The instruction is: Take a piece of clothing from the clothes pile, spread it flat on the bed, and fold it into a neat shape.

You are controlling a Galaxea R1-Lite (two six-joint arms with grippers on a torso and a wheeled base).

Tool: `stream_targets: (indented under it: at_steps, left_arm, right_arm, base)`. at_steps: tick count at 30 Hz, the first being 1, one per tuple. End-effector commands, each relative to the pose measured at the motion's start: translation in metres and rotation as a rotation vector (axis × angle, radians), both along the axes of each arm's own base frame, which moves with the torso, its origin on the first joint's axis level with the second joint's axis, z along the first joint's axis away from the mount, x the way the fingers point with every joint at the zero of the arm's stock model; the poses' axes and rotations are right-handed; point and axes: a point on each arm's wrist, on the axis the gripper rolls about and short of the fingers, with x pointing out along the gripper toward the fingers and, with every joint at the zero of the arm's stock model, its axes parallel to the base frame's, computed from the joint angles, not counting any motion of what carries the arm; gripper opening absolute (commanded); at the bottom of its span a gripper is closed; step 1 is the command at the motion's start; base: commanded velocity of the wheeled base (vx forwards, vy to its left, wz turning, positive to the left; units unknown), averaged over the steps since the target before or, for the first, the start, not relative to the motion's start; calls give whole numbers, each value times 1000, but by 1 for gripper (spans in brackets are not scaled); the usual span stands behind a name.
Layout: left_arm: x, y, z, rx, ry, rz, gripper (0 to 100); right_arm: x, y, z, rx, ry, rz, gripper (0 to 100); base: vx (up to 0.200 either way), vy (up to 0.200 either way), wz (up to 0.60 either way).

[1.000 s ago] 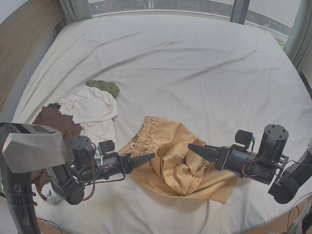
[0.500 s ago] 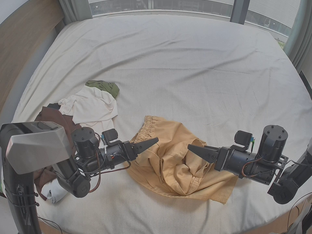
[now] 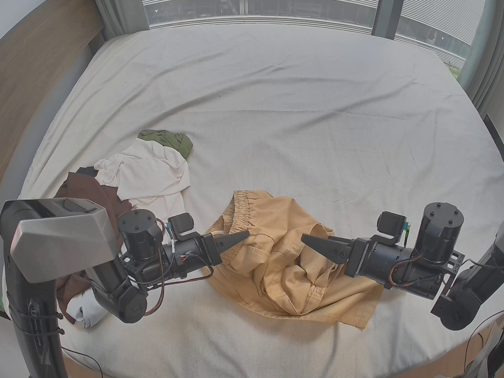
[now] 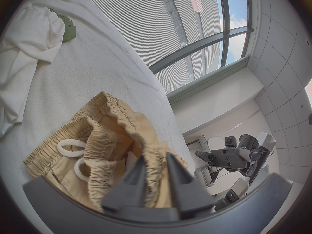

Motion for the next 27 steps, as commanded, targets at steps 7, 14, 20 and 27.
stream_targets:
  at_steps: [7, 14, 20, 27]
  left_arm:
    - [-33, 26, 30, -3, 1, 35, 0]
    - [-45, 58, 57, -22, -55, 110, 0]
    - [-37, 73, 50, -14, -37, 134, 0]
    - [-37, 62, 34, 20, -7, 96, 0]
  right_arm:
    - [-1, 4, -6, -17, 22, 15, 100]
    - [1, 8, -28, -62, 86, 18, 100]
    - [4, 15, -42, -89, 121, 32, 100]
    - [8, 35, -57, -86, 112, 77, 100]
  base:
    - [0, 0, 0]
    - [0, 0, 0]
    - [0, 0, 0]
    - [0, 0, 0]
